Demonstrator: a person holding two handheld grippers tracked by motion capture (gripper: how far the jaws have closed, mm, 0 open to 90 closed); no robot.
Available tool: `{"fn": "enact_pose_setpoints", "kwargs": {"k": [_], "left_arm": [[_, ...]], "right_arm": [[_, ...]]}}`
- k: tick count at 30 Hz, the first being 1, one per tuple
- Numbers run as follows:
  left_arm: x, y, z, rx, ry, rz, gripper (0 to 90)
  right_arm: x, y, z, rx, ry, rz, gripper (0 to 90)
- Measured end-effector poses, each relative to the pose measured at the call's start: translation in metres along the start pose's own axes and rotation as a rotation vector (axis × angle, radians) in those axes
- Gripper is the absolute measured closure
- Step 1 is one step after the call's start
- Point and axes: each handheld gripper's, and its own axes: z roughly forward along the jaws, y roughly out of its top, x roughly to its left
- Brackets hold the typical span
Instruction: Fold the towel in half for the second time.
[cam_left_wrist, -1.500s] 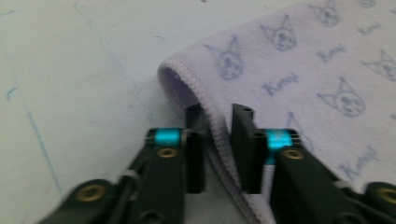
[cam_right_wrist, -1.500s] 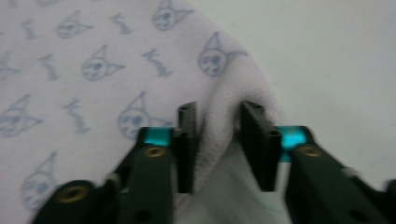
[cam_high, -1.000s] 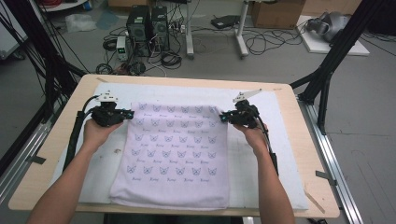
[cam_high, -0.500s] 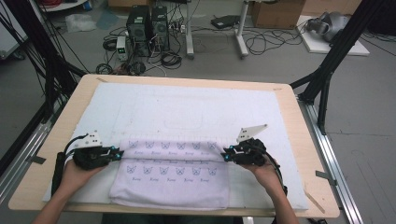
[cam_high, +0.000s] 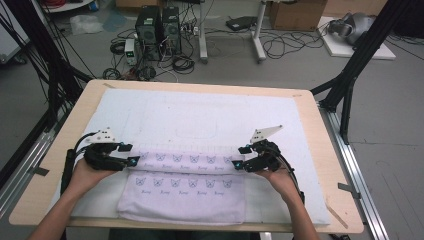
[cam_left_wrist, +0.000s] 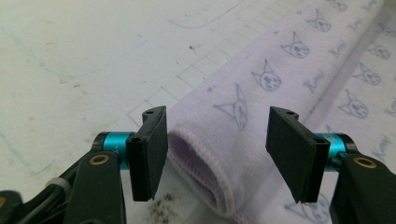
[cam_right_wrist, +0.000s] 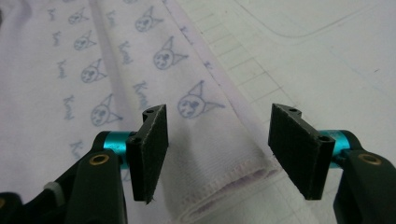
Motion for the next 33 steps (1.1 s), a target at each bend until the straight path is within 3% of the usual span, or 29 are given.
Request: {"fn": "enact_pose_setpoints", "kwargs": {"k": [1, 2, 4, 5, 8, 11, 15, 19, 22, 27, 33], "left_arm": [[0.0, 0.0, 0.003, 0.004, -0.02, 0.005, 45.6], [-0.001, 0.0, 0.004, 0.007, -0.034, 0.028, 59.7], [-0.004, -0.001, 0.004, 0.011, -0.051, 0.054, 78.0], [-0.005, -0.001, 0.002, 0.008, -0.053, 0.061, 81.1], [-0.01, -0.003, -0.009, -0.024, -0.049, 0.067, 83.3], [-0.016, -0.005, -0.026, -0.059, -0.045, 0.077, 83.6], [-0.035, -0.018, -0.054, -0.097, -0.061, 0.101, 83.2], [-0.053, -0.036, -0.069, -0.067, -0.065, 0.116, 66.0], [-0.058, -0.039, -0.07, -0.061, -0.054, 0.116, 59.8], [-0.058, -0.036, -0.058, -0.053, -0.07, 0.118, 58.8], [-0.064, -0.043, -0.039, 0.015, -0.121, 0.139, 66.8]], "right_arm": [[-0.002, -0.001, 0.003, 0.008, 0.004, 0.015, 36.6], [-0.004, -0.001, 0.006, 0.019, 0.011, 0.027, 40.5], [-0.005, -0.003, 0.008, 0.036, 0.07, 0.033, 63.1], [-0.004, -0.003, 0.008, 0.049, 0.095, 0.022, 75.5], [0.006, 0.001, 0.002, 0.044, 0.111, -0.036, 82.6], [0.02, 0.005, -0.011, 0.008, 0.1, -0.076, 83.0], [0.048, 0.004, -0.037, -0.061, 0.104, -0.138, 82.8], [0.072, -0.009, -0.054, -0.093, 0.131, -0.164, 67.9], [0.075, -0.013, -0.057, -0.078, 0.104, -0.161, 62.2], [0.072, -0.012, -0.046, -0.063, 0.087, -0.159, 60.4], [0.071, -0.025, -0.018, -0.009, 0.1, -0.149, 60.7]]}}
